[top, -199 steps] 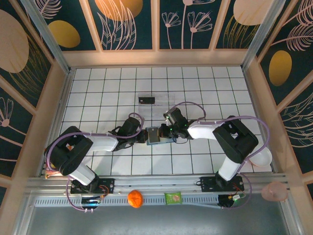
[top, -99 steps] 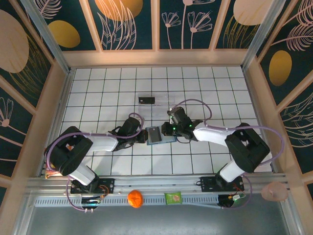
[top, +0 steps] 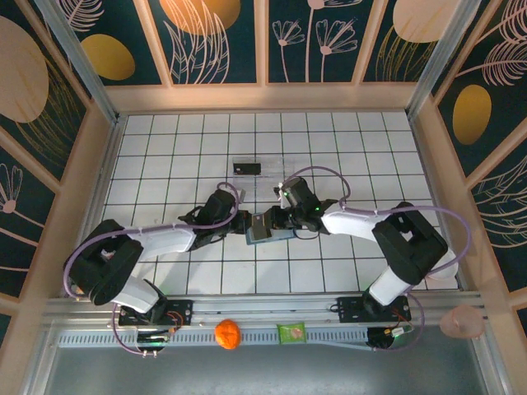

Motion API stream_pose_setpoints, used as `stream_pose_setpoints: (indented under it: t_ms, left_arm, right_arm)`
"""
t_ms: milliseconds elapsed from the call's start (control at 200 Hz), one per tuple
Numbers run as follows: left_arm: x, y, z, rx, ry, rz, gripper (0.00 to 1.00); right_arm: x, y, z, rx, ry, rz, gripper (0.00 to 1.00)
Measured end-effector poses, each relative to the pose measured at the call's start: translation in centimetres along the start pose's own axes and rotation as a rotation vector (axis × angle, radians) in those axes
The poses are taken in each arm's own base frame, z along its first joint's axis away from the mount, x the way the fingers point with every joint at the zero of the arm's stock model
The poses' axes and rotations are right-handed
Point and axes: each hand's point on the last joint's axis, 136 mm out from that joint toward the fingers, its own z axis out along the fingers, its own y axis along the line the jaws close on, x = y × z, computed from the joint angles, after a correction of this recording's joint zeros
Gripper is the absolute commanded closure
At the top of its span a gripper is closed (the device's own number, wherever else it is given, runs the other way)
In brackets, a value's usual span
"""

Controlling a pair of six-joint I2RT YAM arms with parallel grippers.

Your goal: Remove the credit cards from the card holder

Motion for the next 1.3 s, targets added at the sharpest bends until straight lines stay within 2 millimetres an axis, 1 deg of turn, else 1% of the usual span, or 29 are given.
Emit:
stream_pose_setpoints:
  t_ms: [135,230,465,711,891,1086,1301]
  left_arm:
    - [1.1,1.1,1.2,-0.035,0.042,-0.005,1.00]
    - [1.9,1.9,1.7,-0.062,0.065,-0.009,1.00]
    - [1.8,2.0,1.8,-0.066,0.062,-0.008,1.00]
    - [1.6,1.9,2.0,-0.060,0.052,-0.003,1.00]
    - [1.6,1.9,2.0,-0.059,0.051,0.003,1.00]
    - [1.6,1.9,2.0,-0.058,0.051,0.008,1.00]
    - [1.5,1.8,2.1,-0.055,0.048,0.009,1.00]
  right_arm:
    - [0.0,-0.7,0.5,-0.003,0.021,0.023,0.77]
    - [-0.3,-0.9,0.7,-0.006,0.026,0.032,0.77]
    - [-0.8,-0.9,1.2,-0.014,0.035,0.041,0.76]
    - [-0.7,-2.0,1.6,-0.002,0.052,0.069,0.77]
    - [-0.3,-1.9,1.9,-0.032,0.079,0.086,0.77]
    - [0.1,-1.6,1.8,-0.067,0.106,0.104,0.80]
    - [0.9,-2.1,1.8,-0.080,0.135,0.144,0.80]
